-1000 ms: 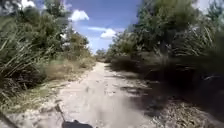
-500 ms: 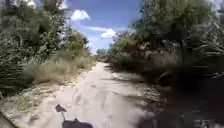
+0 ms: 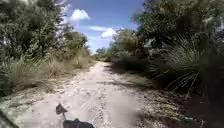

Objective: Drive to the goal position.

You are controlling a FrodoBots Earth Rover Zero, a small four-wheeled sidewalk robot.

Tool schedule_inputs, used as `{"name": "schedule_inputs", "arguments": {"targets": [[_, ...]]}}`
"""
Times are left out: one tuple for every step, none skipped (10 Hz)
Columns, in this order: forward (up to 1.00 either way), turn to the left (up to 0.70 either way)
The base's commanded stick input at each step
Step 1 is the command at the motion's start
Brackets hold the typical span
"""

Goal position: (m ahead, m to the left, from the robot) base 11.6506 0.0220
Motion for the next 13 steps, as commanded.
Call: {"name": "schedule_inputs", "arguments": {"targets": [[0.85,0.33],[0.85,0.02],[0.85,0.0],[0.85,0.0],[0.85,0.0],[0.85,0.0],[0.85,0.0],[0.85,0.0],[0.85,0.0],[0.85,0.0],[0.85,0.0],[0.85,0.0],[0.85,0.0]]}}
